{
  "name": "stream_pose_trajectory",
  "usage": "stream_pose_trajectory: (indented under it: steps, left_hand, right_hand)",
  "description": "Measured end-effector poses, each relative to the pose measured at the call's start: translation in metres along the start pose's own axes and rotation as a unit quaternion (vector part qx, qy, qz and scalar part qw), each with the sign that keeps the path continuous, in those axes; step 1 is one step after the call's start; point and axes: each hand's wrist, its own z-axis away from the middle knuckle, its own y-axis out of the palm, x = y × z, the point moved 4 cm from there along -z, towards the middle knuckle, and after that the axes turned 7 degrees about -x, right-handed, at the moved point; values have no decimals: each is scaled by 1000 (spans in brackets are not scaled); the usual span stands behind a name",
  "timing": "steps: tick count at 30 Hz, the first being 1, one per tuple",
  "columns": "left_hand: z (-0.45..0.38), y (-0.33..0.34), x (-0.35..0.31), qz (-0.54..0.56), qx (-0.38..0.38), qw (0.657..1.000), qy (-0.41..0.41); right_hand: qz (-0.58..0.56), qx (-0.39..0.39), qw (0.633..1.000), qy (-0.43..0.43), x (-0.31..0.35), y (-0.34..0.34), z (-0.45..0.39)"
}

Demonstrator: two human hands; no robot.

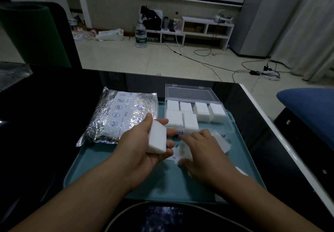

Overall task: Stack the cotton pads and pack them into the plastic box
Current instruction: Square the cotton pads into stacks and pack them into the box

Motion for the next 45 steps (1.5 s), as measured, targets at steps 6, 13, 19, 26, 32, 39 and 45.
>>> stream_pose_trajectory:
  steps: [6, 13, 19, 26, 32, 39, 45]
  left_hand:
    - [-2, -5, -1, -13, -11, 1000, 11]
    - [-2, -2, 2, -37, -47, 998, 35]
    - [4, 9, 17, -41, 23, 998, -40]
    - [5, 11, 18, -66, 67, 995, -36]
    - [8, 11, 14, -78, 48, 996, -10]
    - [8, 16, 21, -64, 81, 994, -34]
    - [5, 11, 18, -21, 72, 995, -63]
  right_hand:
    - [-209, -94, 967, 112, -14, -24, -3]
    - [-596, -66, 766, 230, -22, -45, 6]
    - [-525, -108, 823, 187, -1, -42, 10]
    - [-464, -187, 854, 144, 6, -43, 11]
    - [-469, -218, 845, 139, -7, -54, 7]
    - [-392, -162, 903, 62, 7, -45, 6]
    - [-374, -141, 915, 55, 4, -46, 7]
